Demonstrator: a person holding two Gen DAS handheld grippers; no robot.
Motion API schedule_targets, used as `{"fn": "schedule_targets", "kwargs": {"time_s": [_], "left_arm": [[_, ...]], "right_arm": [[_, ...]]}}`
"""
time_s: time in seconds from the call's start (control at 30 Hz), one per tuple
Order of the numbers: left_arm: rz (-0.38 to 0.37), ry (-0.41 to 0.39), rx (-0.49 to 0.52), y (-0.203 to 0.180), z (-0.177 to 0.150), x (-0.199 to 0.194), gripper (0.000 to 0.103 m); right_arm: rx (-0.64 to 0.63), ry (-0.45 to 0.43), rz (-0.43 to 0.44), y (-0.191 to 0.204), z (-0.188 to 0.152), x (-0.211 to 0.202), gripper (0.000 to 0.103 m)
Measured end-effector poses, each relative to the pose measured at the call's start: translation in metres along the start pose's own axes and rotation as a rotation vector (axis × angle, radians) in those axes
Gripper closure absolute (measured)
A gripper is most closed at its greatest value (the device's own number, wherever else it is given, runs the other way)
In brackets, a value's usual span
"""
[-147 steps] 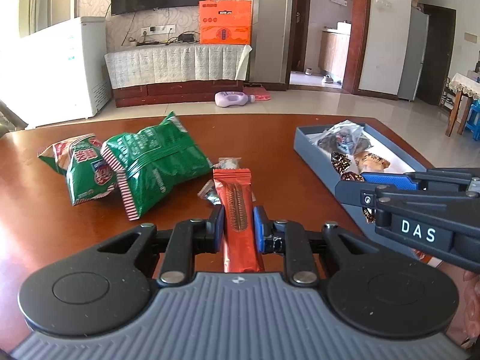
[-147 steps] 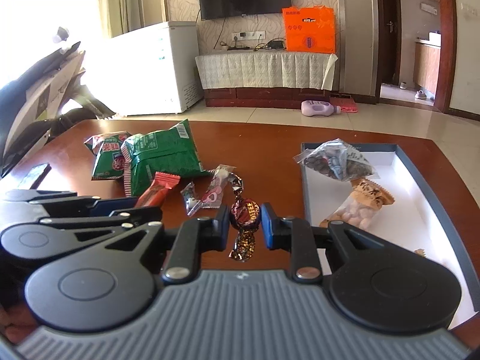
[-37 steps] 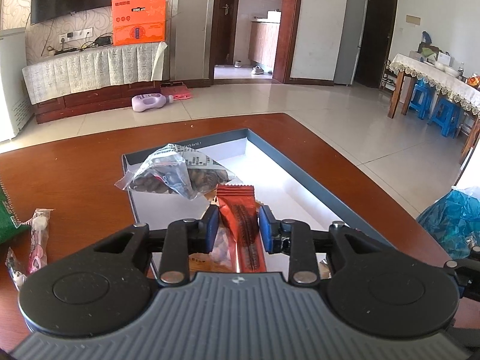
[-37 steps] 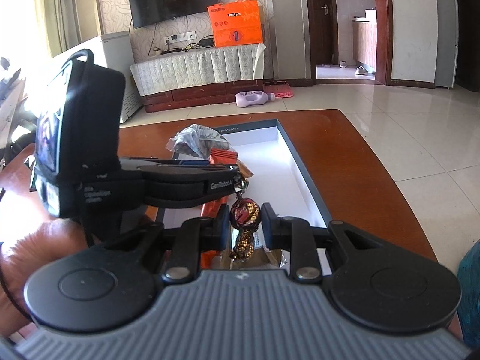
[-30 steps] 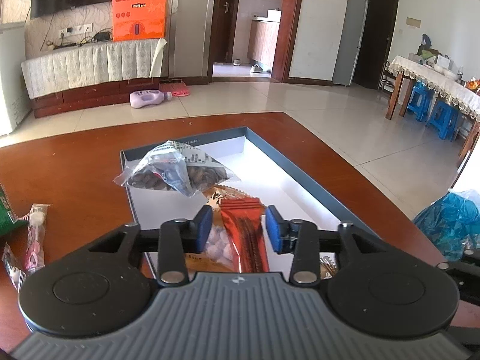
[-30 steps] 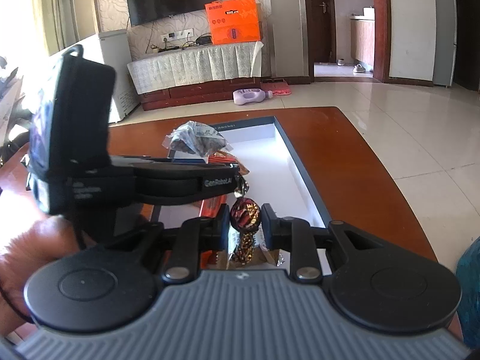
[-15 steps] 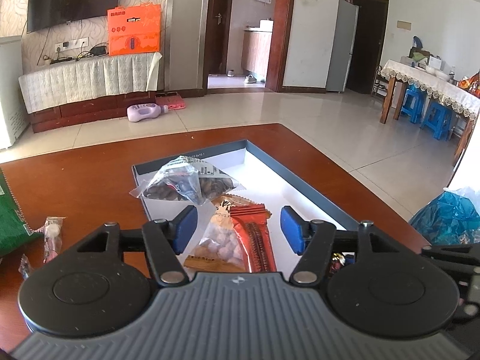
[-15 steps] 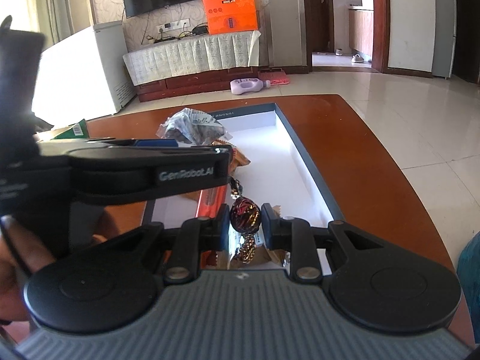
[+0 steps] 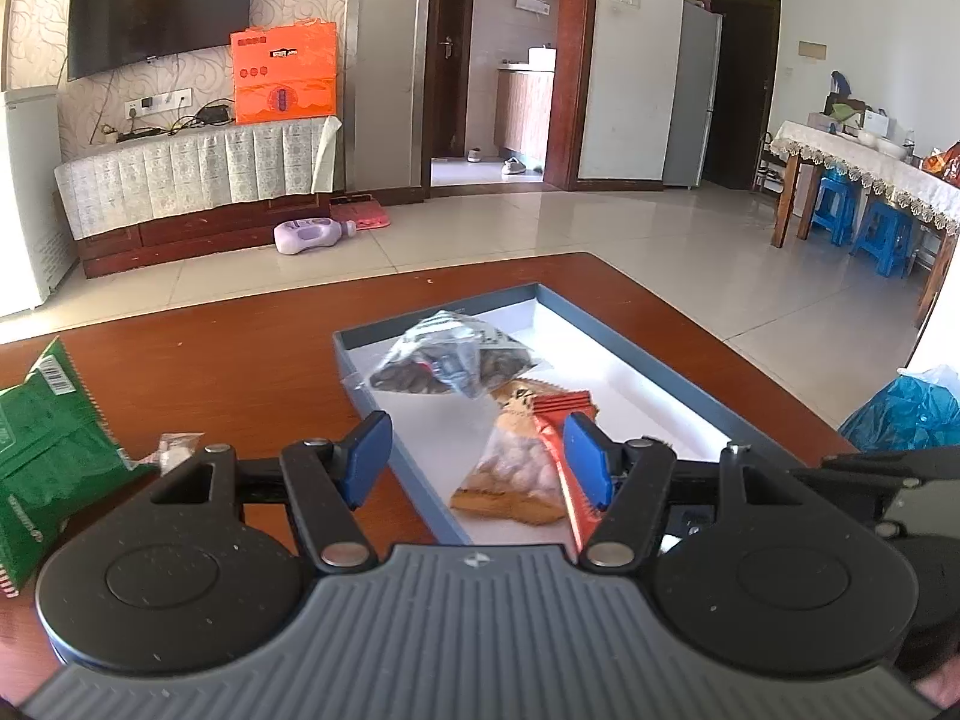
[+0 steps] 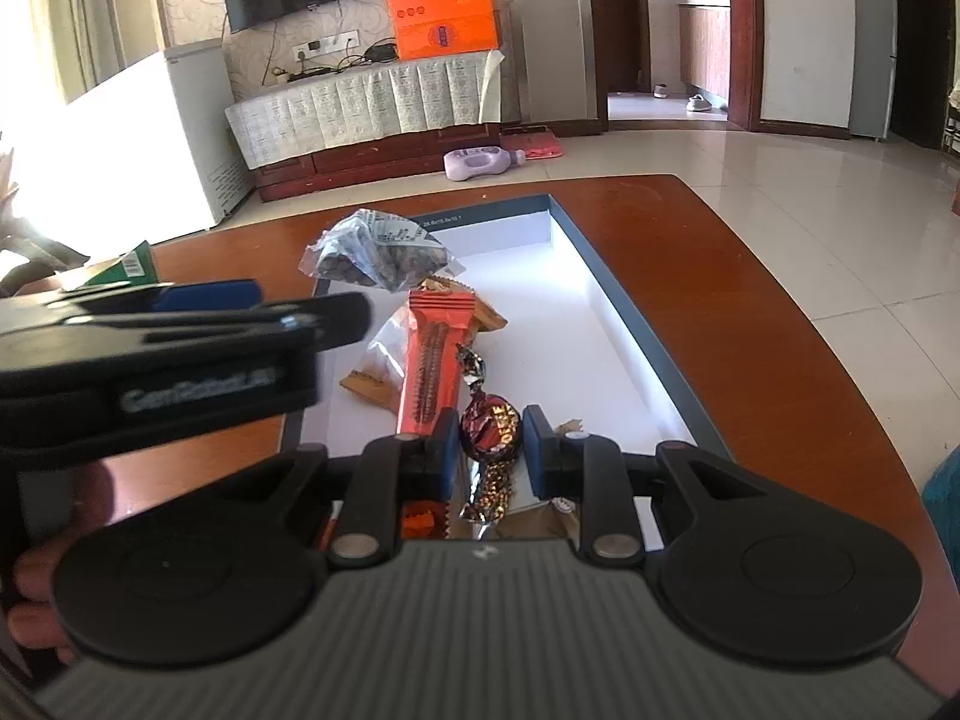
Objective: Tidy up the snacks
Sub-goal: 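Lower the brown chocolate into the box and open the right tool, then move both open tools back to the snack pile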
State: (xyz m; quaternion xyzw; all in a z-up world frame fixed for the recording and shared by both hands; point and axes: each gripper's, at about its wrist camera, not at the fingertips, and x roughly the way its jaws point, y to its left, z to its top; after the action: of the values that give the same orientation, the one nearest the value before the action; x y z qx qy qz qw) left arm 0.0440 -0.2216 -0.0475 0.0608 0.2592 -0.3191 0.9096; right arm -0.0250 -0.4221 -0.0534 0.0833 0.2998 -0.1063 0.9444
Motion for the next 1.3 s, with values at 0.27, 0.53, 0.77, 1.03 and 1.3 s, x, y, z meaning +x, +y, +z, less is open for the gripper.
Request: {"fn": "schedule_targets", "kwargs": {"time_s": [0.27, 0.53, 0.77, 1.03, 1.3], "left_arm": [[0.009, -0.006, -0.004, 0.011, -0.002, -0.017, 0.034], [0.032, -0.010, -0.017, 0.027, -0.006, -0.033, 0.034], [0.057, -0.010, -0.027, 0.045, -0.009, -0.045, 0.033], [0.090, -0.006, -0.037, 0.067, -0.014, -0.051, 0.033], [0.129, 0.000, -0.047, 0.089, -0.020, -0.059, 0.033]], "right_arm": [[-0.018, 0.010, -0.039, 0.008, -0.002, 0.007, 0.076], [-0.036, 0.007, -0.053, 0.013, -0.002, 0.006, 0.076], [-0.031, -0.014, -0.061, 0.018, -0.001, 0.002, 0.073], [-0.054, -0.075, -0.052, 0.036, 0.004, -0.011, 0.056], [-0.048, -0.163, -0.009, 0.058, 0.010, -0.023, 0.056]]}}
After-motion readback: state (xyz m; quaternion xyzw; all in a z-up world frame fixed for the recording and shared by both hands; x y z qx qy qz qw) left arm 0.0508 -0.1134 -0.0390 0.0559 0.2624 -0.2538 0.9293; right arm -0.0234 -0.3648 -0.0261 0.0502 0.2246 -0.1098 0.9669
